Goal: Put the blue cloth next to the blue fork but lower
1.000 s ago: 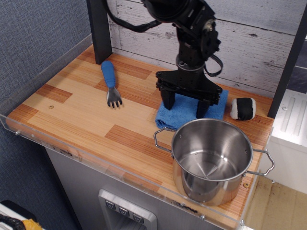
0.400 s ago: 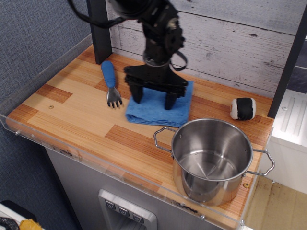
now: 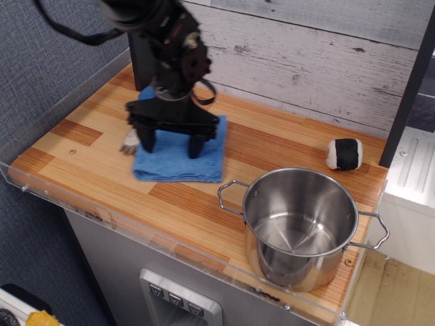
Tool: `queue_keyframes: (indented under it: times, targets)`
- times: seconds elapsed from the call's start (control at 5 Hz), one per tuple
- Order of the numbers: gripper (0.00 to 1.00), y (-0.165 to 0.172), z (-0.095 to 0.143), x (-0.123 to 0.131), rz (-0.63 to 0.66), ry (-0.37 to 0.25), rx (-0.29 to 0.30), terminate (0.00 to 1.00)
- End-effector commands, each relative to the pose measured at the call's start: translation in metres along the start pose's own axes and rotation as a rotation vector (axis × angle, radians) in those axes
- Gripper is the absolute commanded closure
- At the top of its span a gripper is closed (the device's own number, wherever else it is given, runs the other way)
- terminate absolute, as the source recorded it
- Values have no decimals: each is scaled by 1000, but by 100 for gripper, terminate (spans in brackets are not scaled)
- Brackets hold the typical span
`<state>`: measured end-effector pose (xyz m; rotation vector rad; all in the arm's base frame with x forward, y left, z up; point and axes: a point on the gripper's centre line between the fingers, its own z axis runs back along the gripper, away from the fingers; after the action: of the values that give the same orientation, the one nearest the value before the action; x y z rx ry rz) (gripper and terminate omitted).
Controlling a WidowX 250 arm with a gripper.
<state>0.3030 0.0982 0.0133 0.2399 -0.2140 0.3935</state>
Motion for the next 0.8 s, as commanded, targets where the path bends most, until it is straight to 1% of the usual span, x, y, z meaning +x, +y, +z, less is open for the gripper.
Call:
queue_keyframes:
  times: [0.0, 0.4, 0.6]
  targets:
    - [0, 48, 1, -24, 98, 10, 64, 0]
    - [0, 47, 7, -21, 84, -11, 61, 0]
    - [0, 41, 14, -15, 67, -38, 46, 0]
